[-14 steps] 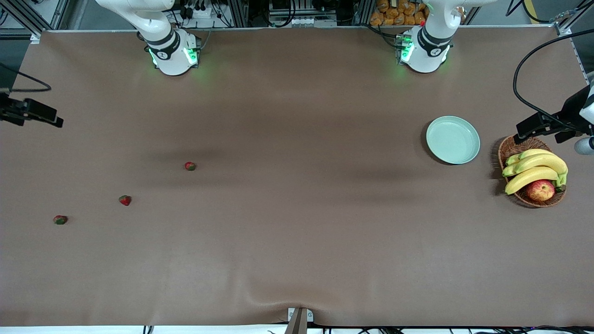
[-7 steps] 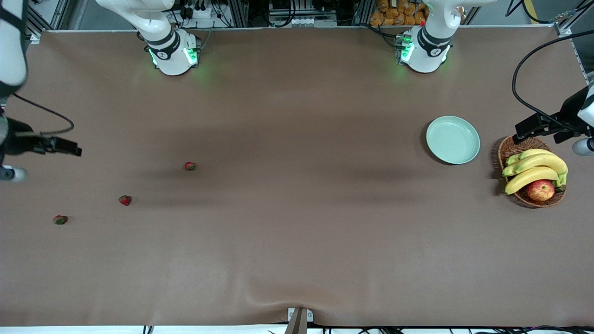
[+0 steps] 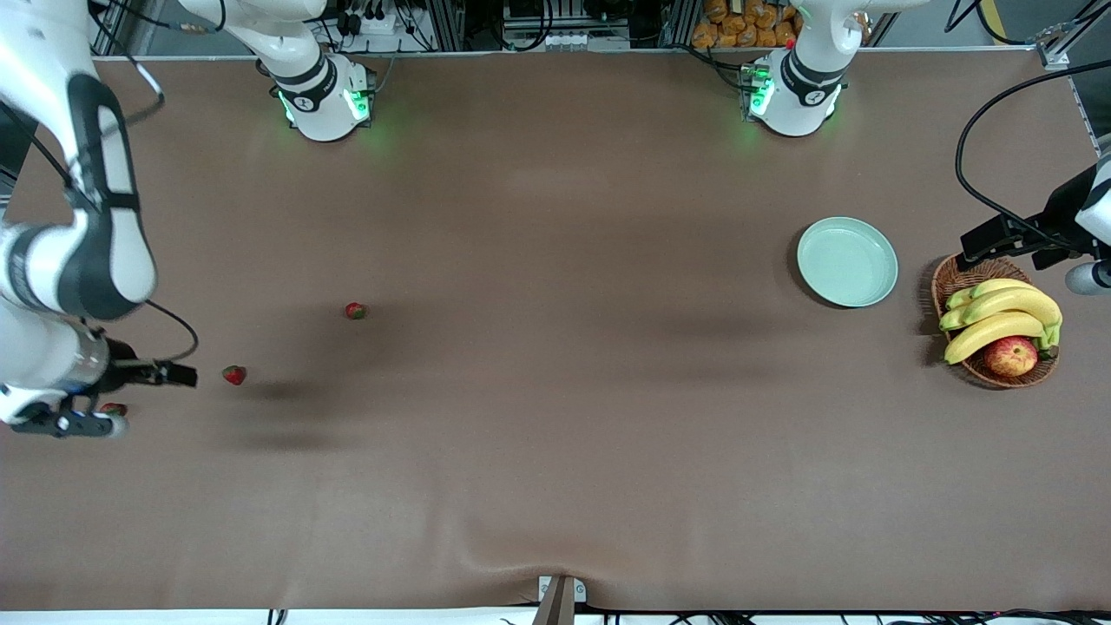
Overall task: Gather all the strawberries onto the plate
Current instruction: 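Reach the right gripper down over the nearest red strawberry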
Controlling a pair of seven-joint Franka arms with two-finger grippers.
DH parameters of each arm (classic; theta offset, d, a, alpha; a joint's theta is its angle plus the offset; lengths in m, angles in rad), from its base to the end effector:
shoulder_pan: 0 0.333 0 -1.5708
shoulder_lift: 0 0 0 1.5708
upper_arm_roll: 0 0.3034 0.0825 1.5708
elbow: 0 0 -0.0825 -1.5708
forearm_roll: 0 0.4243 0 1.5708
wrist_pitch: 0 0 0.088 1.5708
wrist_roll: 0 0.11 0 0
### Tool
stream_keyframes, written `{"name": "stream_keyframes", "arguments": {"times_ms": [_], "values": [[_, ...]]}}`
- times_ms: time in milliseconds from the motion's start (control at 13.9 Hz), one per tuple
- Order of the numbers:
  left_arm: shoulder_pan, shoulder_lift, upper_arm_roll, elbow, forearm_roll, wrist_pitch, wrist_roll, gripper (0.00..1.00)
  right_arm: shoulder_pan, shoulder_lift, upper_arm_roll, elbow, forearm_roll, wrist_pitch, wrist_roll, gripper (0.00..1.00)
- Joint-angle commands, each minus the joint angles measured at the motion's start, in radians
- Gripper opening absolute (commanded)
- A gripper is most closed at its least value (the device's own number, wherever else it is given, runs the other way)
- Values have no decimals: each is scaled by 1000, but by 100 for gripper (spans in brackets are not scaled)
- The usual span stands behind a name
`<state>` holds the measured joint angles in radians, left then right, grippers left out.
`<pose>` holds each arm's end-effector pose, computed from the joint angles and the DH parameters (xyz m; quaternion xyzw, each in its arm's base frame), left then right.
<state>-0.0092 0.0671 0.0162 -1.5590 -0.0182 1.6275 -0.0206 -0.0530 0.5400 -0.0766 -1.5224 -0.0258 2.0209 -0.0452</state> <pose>0.6190 0.0021 0.5792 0.9999 0.0143 0.0006 0.0085 0.7178 -0.0881 0.3107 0.9988 -0.0313 -0.0227 0.0294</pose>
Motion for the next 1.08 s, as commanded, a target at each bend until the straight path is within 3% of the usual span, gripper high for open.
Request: {"name": "stream_keyframes", "arguments": {"times_ms": [0,360,1009], "values": [[1,-1,1,7,-19,-11,5,100,-45,113,12,53,-14,73,-45,100],[1,-1,1,7,-20,-11,5,100,-53,144,14,-65,-3,90,-73,100],[1,0,-1,5,-20,-11,5,100,-56,181,17,-107,4,91,-87,100]]}}
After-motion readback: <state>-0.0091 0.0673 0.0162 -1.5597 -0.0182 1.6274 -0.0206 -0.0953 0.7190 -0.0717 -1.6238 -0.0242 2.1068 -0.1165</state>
